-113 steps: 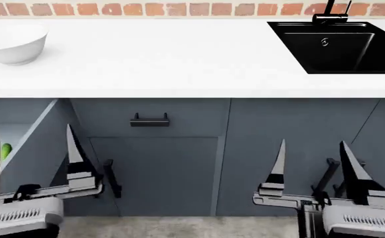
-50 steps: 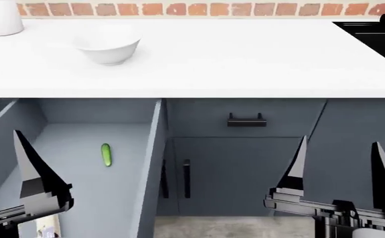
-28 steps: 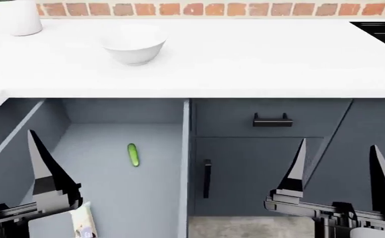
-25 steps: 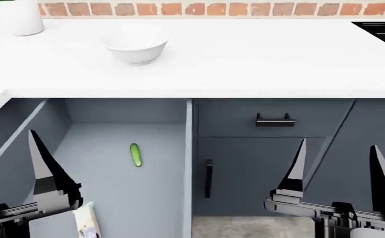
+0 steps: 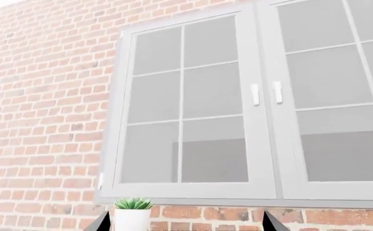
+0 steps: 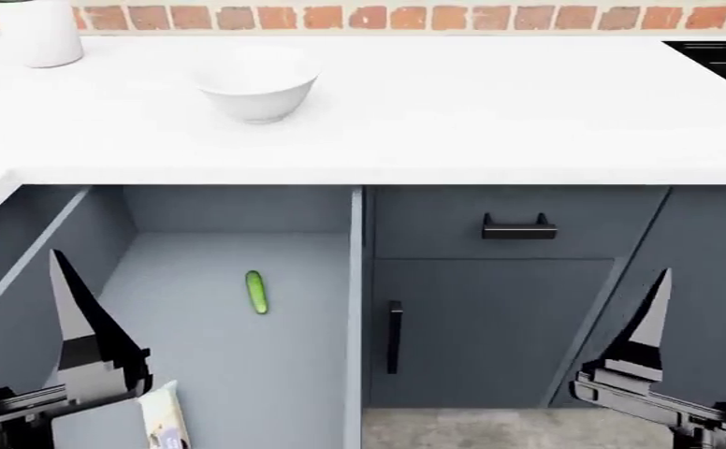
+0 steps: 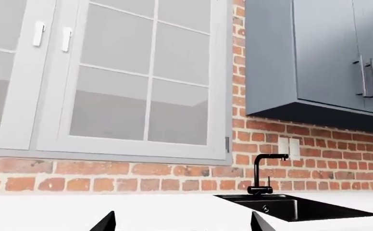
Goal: Place the bar in the bowl and close the drawer.
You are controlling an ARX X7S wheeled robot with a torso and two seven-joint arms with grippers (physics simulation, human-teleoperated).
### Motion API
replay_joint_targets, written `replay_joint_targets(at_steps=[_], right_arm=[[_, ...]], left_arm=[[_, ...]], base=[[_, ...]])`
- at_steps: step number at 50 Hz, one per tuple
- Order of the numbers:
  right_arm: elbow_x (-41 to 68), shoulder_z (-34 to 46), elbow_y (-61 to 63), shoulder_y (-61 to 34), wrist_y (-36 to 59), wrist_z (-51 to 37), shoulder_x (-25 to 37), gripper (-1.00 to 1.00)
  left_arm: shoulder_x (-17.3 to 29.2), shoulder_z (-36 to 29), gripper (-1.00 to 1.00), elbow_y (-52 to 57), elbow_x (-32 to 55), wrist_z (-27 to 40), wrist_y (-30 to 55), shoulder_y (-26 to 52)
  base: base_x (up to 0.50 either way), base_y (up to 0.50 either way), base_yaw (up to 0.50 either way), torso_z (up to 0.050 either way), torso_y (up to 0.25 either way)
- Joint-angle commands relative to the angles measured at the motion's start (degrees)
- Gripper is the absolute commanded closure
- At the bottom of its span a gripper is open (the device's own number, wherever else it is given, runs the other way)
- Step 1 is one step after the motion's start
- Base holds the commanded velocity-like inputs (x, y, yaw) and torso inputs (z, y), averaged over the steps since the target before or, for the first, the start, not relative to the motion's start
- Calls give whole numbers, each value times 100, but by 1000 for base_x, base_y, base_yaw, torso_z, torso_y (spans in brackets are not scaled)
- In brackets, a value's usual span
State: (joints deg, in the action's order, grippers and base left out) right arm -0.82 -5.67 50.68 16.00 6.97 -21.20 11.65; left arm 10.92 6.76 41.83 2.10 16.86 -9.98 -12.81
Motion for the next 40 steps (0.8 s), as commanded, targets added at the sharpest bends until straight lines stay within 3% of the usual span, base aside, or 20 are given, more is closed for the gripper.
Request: replay_joint_targets(at_steps=[1,6,12,15,21,22,26,30,33,36,40], right_arm=[[699,-1825,510,612,185,-570,-89,-100],[1626,-3045,525,872,199,-787,-141,-100],[1839,-3131,484,693,404,-898,-7,-100],[1943,-3063,408,627,461,-835,96,-100],[2067,-2846,-23,350,444,-685,263,-100],[2056,-2809,-91,302,443,-678,281,-100],[2027,-2639,-396,128,386,-610,327,-100],[1951,-2375,-688,-94,370,-547,383,-100],[1892,-2227,-871,-146,271,-491,353,-100],[1904,-2166,-913,-33,141,-405,294,-100],[1918,-2110,-882,50,61,-346,265,-100]], left_arm=[[64,-18,-100,-22,103,45,85,74],[91,-92,-100,-91,96,41,168,180],[132,-120,-100,-76,150,56,365,274],[237,-101,-100,511,167,165,1636,551],[853,-279,-100,1767,1197,-53,5986,2299],[1061,-410,-100,1812,1402,73,6406,2566],[2109,-400,-100,1812,4308,1787,7872,3834],[1530,704,-100,1151,7065,2859,9931,4994],[1745,331,-100,24,9069,4752,9838,5211],[1897,-117,-100,-585,9722,5485,9634,5409],[1863,-472,-100,-936,9254,5180,9745,5615]], base=[[0,0,0,0,0],[0,0,0,0,0],[0,0,0,0,0],[0,0,0,0,0],[0,0,0,0,0],[0,0,0,0,0],[0,0,0,0,0],[0,0,0,0,0],[0,0,0,0,0],[0,0,0,0,0],[0,0,0,0,0]])
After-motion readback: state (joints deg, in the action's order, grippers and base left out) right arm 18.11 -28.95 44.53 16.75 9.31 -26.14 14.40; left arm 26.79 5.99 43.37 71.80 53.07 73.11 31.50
